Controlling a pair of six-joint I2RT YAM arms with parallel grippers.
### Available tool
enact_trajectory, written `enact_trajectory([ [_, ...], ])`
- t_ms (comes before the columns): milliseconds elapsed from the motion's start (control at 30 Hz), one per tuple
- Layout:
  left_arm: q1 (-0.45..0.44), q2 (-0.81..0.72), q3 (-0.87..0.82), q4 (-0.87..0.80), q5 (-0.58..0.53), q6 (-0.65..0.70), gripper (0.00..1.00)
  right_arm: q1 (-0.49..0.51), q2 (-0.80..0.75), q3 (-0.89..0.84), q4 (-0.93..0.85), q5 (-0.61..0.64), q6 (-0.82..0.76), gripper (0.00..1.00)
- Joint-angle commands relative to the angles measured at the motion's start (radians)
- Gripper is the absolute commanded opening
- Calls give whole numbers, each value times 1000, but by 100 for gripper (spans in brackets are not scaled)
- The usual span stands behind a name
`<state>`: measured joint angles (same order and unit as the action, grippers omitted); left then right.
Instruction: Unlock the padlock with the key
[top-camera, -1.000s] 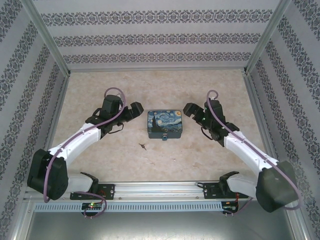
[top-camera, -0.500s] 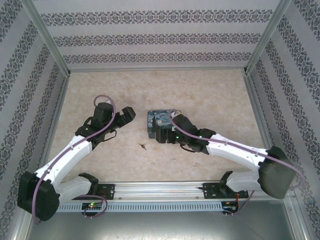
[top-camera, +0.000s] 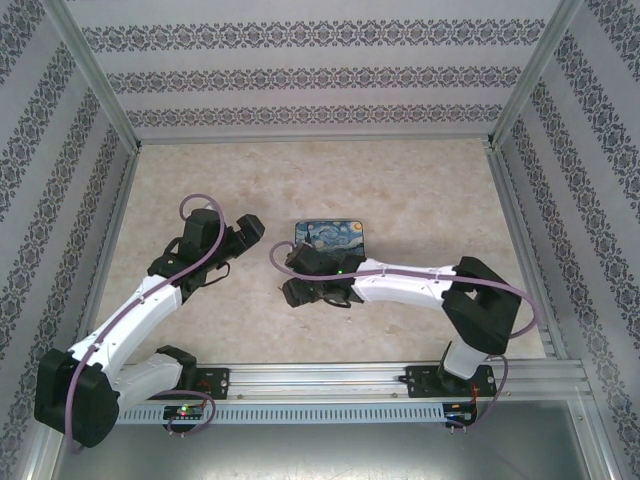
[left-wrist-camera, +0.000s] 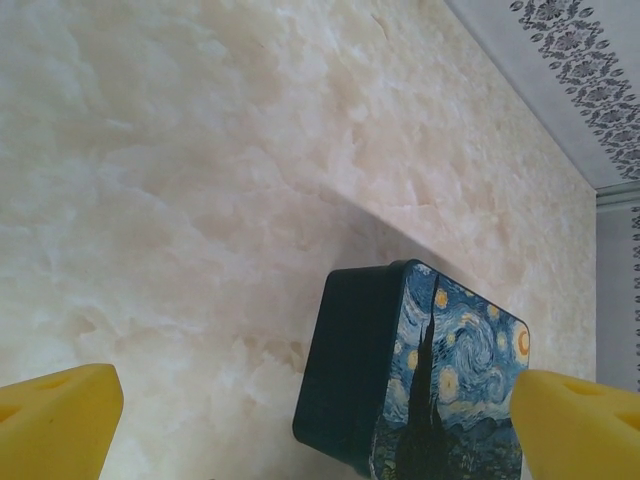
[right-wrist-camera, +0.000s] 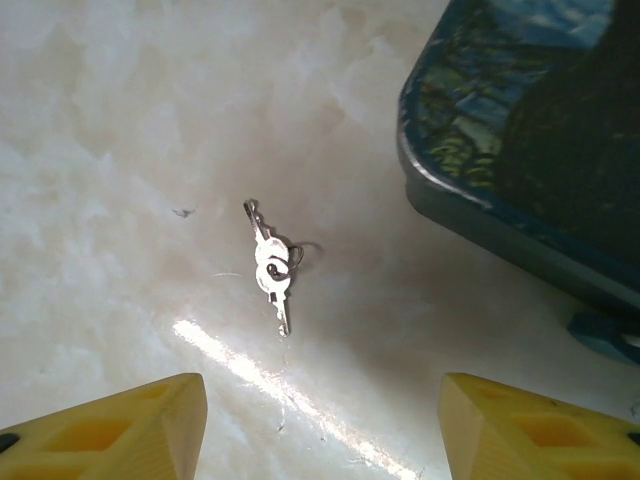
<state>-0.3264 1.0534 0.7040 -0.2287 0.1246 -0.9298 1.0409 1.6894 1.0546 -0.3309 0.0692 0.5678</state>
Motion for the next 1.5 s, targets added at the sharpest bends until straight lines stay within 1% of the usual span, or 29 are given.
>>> enact_trajectory([
  [0,28,-22,-34,41,4,-39,99,28,51,64,-37,48,-30,62],
  [167,53,-26,-54,55,18,-65,99,51,138,147,-73,92,-39,58],
  [367,72,-30,-76,59,24,-83,99,57,221,229,-120,141,-47,56],
  [800,96,-52,-101,65,34,-89,99,62,352,300,-145,137,-51,53],
  [967,102,-52,-112,74,37,-95,99,71,397,322,-160,141,-61,48],
  [1167,109,-53,-119,81,44,-99,99,79,408,315,-169,142,-52,47],
  [1467,112,-53,-124,86,46,-98,99,73,338,221,-139,149,-31,46],
])
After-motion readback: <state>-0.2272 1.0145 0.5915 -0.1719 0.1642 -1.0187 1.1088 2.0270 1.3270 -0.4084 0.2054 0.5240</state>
